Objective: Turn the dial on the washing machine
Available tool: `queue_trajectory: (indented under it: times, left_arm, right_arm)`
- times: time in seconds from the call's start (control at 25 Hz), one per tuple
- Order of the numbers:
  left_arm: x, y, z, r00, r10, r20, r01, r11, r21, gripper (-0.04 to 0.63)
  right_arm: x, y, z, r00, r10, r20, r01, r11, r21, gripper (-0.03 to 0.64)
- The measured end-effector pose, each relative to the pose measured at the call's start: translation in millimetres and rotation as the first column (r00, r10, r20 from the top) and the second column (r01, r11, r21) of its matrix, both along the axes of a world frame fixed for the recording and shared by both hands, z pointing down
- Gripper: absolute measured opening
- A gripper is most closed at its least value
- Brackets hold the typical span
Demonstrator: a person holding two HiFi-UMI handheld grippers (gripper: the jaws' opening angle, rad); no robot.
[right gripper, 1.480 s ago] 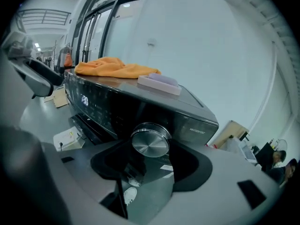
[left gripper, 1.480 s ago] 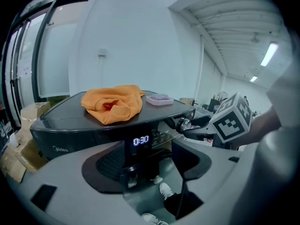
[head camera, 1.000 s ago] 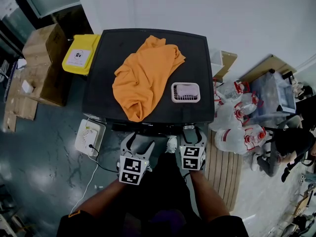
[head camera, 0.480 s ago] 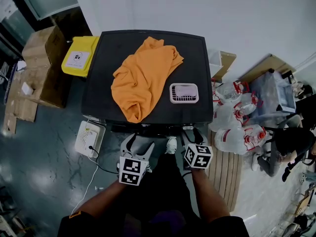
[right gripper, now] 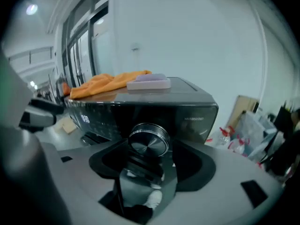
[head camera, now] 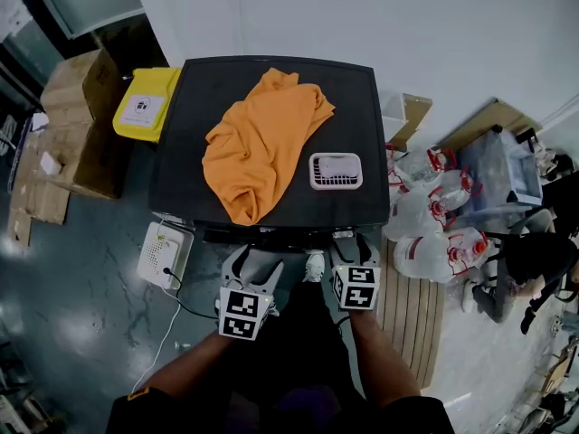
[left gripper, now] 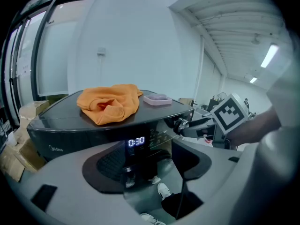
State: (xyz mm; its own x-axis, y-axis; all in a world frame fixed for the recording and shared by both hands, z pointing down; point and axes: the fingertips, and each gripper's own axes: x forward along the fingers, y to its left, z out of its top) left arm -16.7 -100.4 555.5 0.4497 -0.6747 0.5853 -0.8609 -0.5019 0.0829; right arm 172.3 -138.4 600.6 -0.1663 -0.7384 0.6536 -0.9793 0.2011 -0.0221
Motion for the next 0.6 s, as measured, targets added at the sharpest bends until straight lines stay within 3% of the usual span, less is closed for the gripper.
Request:
queue_trajectory:
  times: [0.08, 0.16, 0.32, 0.44, 0.52, 0.6]
  left_arm:
    - [-2.0, 0.3, -0.2, 1.0, -0.004, 0.003, 0.004, 1.0, 0.005, 0.299]
    - [-4.6, 1.3, -0.5, 1.0, -0.008, 0.005, 0.008, 1.0, 0.007, 0.299]
    - [-9.9, 2.8, -0.8, 1.0, -0.018, 0.003, 0.018, 1.0, 0.008, 0.299]
    - [-12.3, 2.8, -0.4, 1.0, -0.022, 0.002, 0.022, 1.0, 0.006, 0.299]
    - [-12.2, 3.1, -0.5, 1.0, -0.022, -0.002, 0.022, 1.0, 0.006, 0.299]
    - [-12.5, 3.0, 0.0, 1.0, -0.022, -0.006, 0.022, 1.0, 0.005, 0.299]
  right_arm:
    - [-4.9, -0.4, -3.9, 0.987, -0.029, -0.156, 0.034, 0.999, 0.024, 0.302]
    - [-9.8, -1.1, -6.4, 0.968, -0.049, -0.246, 0.06, 0.998, 0.037, 0.302]
    - [-8.5, -1.7, -4.2, 0.964, -0.036, -0.262, 0.044, 0.999, 0.025, 0.281]
    - [-6.6, -1.9, -2.9, 0.984, -0.022, -0.177, 0.024, 1.0, 0.011, 0.278]
    - [-3.4, -1.5, -0.5, 0.999, 0.013, -0.047, -0.013, 1.0, 0.003, 0.278]
    - [-0.9, -1.4, 1.3, 0.991, 0.051, 0.12, -0.05, 0.999, -0.018, 0.278]
